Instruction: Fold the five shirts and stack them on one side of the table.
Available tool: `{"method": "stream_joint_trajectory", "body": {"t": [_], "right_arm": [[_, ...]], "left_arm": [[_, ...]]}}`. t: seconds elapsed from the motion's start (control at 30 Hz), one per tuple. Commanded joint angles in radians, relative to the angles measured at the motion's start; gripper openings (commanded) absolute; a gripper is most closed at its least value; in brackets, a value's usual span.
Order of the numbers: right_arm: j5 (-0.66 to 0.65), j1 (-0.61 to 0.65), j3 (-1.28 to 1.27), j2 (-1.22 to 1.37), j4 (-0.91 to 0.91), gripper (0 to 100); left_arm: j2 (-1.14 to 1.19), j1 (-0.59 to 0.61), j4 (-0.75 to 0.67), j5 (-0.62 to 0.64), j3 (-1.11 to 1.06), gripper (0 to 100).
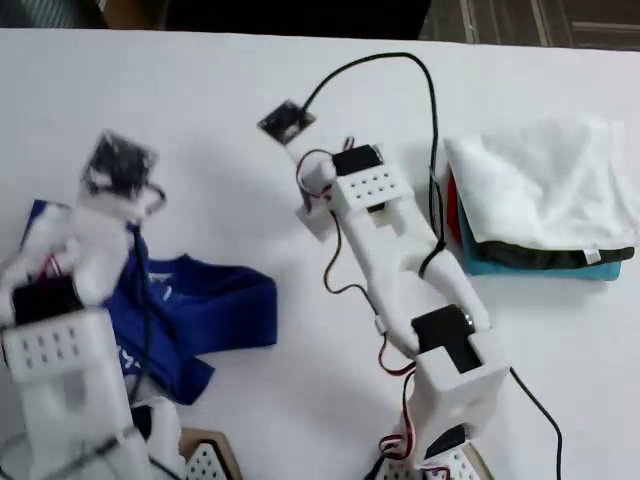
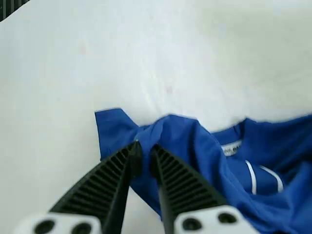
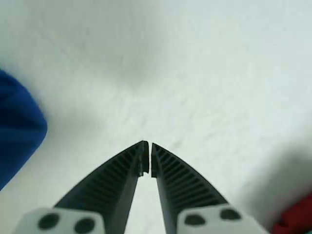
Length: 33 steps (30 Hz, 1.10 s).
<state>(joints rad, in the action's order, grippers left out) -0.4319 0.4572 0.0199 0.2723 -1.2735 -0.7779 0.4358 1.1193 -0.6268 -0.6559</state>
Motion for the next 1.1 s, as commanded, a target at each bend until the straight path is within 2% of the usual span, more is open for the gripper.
{"method": "stream_joint_trajectory", "body": {"t": [0.0, 0.1, 0.2, 0.27, 0.4, 0.63, 0.77, 1.07], "right_arm": [[0.002, 0.099, 0.031, -0.008, -0.127, 2.4], [0.002, 0.177, -0.018, -0.008, -0.120, 5.1], [0.002, 0.236, -0.080, -0.008, -0.085, 16.6], [0.002, 0.278, -0.123, -0.008, -0.071, 20.7], [0.052, 0.372, -0.183, -0.008, -0.064, 18.8], [0.063, 0.509, -0.193, -0.008, -0.033, 18.7], [0.064, 0.545, -0.196, -0.001, -0.004, 18.7], [0.064, 0.542, -0.206, 0.004, 0.044, 18.7]], "left_arm": [[0.262, 0.041, 0.052, 0.018, 0.303, 2], [0.442, 0.123, 0.112, 0.018, 0.496, 2], [0.542, 0.206, 0.140, 0.017, 0.638, 2], [0.585, 0.245, 0.143, 0.014, 0.694, 2], [0.621, 0.265, 0.143, -0.060, 0.708, 2], [0.629, 0.262, 0.135, -0.063, 0.661, 2], [0.629, 0.265, 0.133, -0.068, 0.644, 3], [0.623, 0.264, 0.133, -0.063, 0.651, 3]]}}
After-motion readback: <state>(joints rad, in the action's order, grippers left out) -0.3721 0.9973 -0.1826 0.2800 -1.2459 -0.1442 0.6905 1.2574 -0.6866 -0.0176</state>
